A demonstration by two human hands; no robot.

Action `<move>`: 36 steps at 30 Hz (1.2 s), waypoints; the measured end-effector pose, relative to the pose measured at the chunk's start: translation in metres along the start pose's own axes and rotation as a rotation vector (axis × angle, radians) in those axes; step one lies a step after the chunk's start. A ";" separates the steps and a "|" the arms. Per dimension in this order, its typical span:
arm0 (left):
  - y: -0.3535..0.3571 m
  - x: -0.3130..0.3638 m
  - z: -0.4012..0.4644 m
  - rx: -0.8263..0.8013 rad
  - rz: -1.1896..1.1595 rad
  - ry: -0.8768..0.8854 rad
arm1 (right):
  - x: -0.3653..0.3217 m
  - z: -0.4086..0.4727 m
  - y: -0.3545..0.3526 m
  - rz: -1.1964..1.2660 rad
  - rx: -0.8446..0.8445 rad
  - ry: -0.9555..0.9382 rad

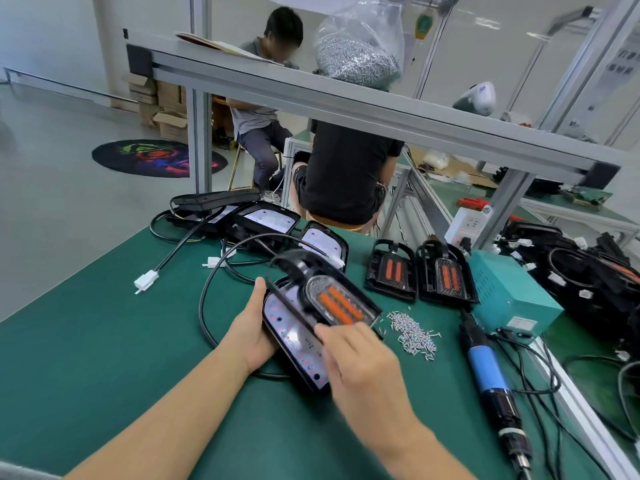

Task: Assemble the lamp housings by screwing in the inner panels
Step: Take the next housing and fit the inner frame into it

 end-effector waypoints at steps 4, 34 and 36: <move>0.002 -0.001 -0.001 -0.051 -0.002 -0.023 | -0.014 -0.012 0.009 -0.054 -0.081 -0.015; 0.007 -0.002 -0.005 -0.034 0.013 -0.047 | 0.020 -0.030 0.012 -0.002 -0.269 0.254; 0.008 -0.002 -0.005 -0.029 0.021 -0.046 | 0.027 -0.038 0.020 -0.012 -0.443 0.307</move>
Point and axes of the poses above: each hand's wrist, its own z-axis towards the middle knuckle, its own y-axis out of the palm, x = y × z, the point moved 5 cm from there along z, towards the middle knuckle, and after that the axes turned 8 degrees about -y, right-handed, at the moved point
